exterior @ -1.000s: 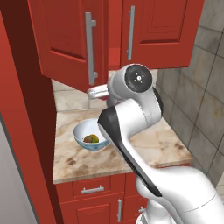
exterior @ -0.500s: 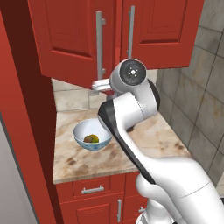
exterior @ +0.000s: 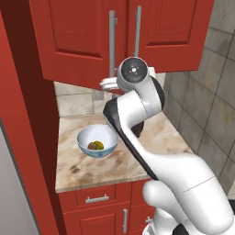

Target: Open the cabinet. Pick the mango and apple from the cabinet and place them into the bowl. Then close the cabinet.

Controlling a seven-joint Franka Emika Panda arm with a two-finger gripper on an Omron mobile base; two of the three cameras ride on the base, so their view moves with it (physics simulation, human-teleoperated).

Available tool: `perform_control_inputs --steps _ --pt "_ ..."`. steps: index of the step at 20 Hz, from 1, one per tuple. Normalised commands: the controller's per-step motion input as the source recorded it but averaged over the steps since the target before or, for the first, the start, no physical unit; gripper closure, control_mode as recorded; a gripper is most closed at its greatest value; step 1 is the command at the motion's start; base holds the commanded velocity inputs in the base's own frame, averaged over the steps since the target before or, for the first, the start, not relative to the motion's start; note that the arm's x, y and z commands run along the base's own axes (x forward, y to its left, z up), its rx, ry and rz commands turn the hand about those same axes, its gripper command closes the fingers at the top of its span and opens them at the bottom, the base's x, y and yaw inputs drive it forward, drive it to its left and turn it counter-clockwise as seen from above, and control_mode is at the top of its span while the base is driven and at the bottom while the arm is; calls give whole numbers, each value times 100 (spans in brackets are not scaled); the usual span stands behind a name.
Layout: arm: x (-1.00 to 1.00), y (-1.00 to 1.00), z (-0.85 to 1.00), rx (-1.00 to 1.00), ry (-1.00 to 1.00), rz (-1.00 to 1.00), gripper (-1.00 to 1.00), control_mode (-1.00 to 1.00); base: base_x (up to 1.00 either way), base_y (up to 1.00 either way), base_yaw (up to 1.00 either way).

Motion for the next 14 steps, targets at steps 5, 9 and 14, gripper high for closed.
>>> perform_control_inputs --steps 5,9,14 --pt "71 -13 -1 0 0 -2 -100 -100 0 0 0" --pt "81 -4 -1 0 0 0 -100 -100 0 0 0" --pt "79 -1 -6 0 0 0 -100 -100 0 0 0"
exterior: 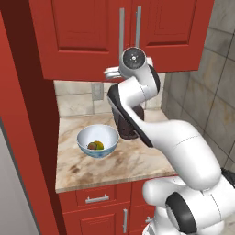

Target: Open the cabinet. Pick the mango and apple from the cabinet and place them into the bowl. Then close the cabinet.

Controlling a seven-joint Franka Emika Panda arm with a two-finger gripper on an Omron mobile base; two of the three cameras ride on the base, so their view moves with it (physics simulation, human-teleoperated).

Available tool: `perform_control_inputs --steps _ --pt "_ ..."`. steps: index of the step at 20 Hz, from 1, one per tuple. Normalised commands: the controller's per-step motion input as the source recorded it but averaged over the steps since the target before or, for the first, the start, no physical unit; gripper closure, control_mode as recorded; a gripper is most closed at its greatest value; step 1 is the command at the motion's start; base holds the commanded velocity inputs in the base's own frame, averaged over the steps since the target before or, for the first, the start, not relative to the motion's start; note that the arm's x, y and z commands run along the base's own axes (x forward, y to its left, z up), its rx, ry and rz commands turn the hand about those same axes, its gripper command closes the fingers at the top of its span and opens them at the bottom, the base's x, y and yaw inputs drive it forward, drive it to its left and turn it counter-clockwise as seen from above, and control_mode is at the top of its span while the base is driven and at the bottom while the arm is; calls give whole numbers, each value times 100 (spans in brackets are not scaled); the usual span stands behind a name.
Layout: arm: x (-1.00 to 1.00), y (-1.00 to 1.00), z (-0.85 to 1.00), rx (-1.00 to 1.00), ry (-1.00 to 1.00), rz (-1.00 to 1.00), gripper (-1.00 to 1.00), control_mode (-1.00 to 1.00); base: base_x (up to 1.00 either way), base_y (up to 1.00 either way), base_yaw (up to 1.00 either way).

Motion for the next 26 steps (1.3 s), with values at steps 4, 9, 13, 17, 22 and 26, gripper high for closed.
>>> perform_control_inputs --steps 4,9,13,17,22,26 --pt "81 0 -13 0 0 0 -100 -100 0 0 0" --pt "85 0 -16 0 0 0 -100 -100 0 0 0" --pt "73 0 -19 0 0 0 -100 -100 0 0 0" --pt "75 -3 -19 1 4 0 -100 -100 0 0 0" --pt "76 -12 -28 2 3 0 -100 -100 0 0 0" --pt "71 -17 -40 2 0 0 -100 -100 0 0 0"
